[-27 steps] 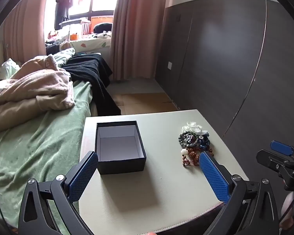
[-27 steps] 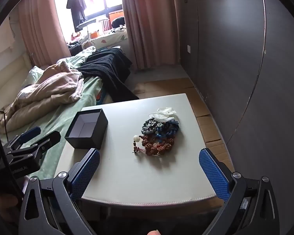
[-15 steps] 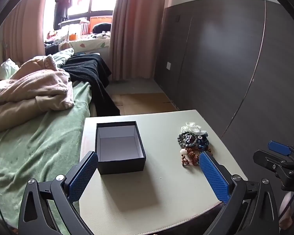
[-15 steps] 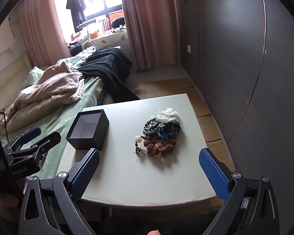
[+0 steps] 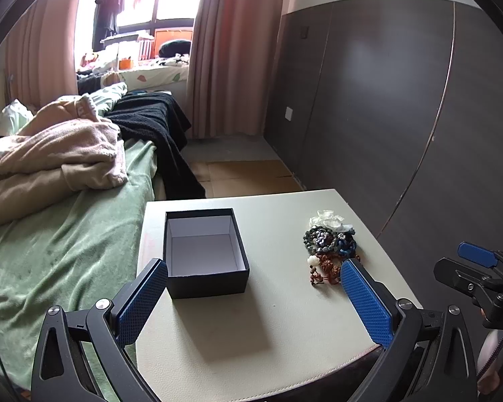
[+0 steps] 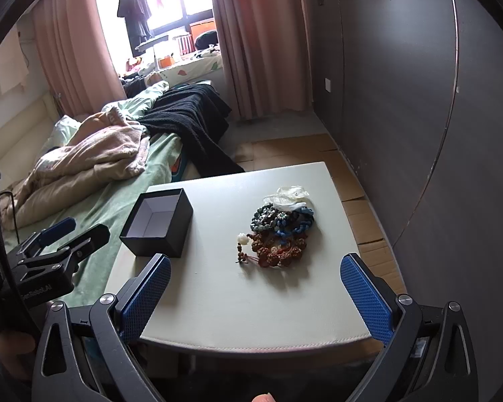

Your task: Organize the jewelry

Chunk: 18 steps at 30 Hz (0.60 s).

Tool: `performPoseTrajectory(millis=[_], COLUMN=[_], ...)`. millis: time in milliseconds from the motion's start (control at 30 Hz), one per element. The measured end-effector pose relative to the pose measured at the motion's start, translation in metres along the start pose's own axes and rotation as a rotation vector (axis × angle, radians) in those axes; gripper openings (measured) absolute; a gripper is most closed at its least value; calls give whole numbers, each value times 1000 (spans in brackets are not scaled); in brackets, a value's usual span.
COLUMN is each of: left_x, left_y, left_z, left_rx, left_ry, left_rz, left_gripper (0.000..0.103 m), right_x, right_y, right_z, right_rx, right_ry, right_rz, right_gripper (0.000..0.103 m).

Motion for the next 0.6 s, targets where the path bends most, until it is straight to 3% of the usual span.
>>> performPoseTrajectory(millis=[600], left_x=[0], left_y=[-1], left_z=[-1], left_rx=[-1], left_ry=[4], left_rz=[2], left_gripper=[103], right_x=[-1], right_y=[4], right_z=[-2], right_rx=[-4], right_ry=[-5], right_rz=[3], right_gripper=[102])
Point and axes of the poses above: each gripper's, at about its wrist camera, not at the fingertips, and y roughly the way its jaws point, z to its left, x to its top, the point moved 7 cm from there along y, roughly the way its jaws point, and after that the axes turned 7 degrees about -x, right-handed, at the moved point
